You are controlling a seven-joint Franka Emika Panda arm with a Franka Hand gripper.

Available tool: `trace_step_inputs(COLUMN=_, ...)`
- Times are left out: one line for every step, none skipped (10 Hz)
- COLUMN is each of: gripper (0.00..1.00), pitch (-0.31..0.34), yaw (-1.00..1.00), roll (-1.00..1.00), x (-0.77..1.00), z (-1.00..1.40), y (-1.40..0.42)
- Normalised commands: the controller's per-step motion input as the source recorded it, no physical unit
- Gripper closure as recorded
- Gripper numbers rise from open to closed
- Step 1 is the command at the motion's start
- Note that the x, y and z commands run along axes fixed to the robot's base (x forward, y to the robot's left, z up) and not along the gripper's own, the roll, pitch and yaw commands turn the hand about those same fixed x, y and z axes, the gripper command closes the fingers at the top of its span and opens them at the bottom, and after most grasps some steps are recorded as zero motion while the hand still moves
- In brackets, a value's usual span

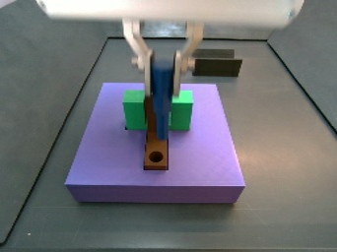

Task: Pick up the blue object. Move up. Place the blue object on the fixture. Regrasp the blue object. Move to above the board. Insert the blue object.
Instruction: Insert the blue object.

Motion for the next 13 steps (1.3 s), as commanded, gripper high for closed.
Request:
trace_step_inputs(gripper=1.00, pitch=0.001, yaw=0.00, roll=0.08, x=0.00, z=-0.23, y=-0.28)
trace_step_inputs(gripper=1.00, pitch=0.030, yaw=0.00, roll=0.10, x=0.03, z=-0.17, y=-0.25)
trace_step_inputs(gripper=1.00, pitch=0.100, yaw=0.00, roll=0.17, x=-0.03, z=-0.12, y=-0.13)
trace_step_inputs(gripper=1.00, pitch=0.093, yaw=-0.03, roll=0.14, x=-0.05, z=-0.09, y=-0.01)
trace_step_inputs(gripper=1.00, pitch=0.076, yaw=0.00, roll=0.20, x=0.00, z=-0.11, y=0.00)
trace_step_inputs(gripper=1.00, pitch=0.041, yaw=0.05, roll=0.23, x=0.00, z=-0.17, y=0.02)
trace_step_inputs(gripper=1.00, pitch=0.000, yaw=0.13, roll=0.16, x=0.00, z=-0.23, y=0.00)
trace_step_inputs(gripper=1.00, pitch=0.011, yaw=0.12, roll=0.09, x=0.07, z=-0.23, y=-0.01)
trace_step_inputs(gripper=1.00, pitch=0.000, yaw=0.06, roll=0.07, x=0.00, z=-0.29, y=0.00)
trace_step_inputs(gripper=1.00, pitch=0.000, yaw=0.01, roll=0.02, x=0.00, z=-0.27, y=-0.01)
trace_step_inputs(gripper=1.00, pitch=0.000, yaw=0.00, roll=0.01, x=0.00, z=-0.22, y=-0.07)
trace_step_inputs(gripper=1.00, pitch=0.000, yaw=0.00, roll=0.05, x=0.00, z=-0.25, y=-0.08)
trace_step_inputs(gripper=1.00, pitch=0.040, yaw=0.00, roll=0.04, x=0.13, z=-0.29, y=-0.08)
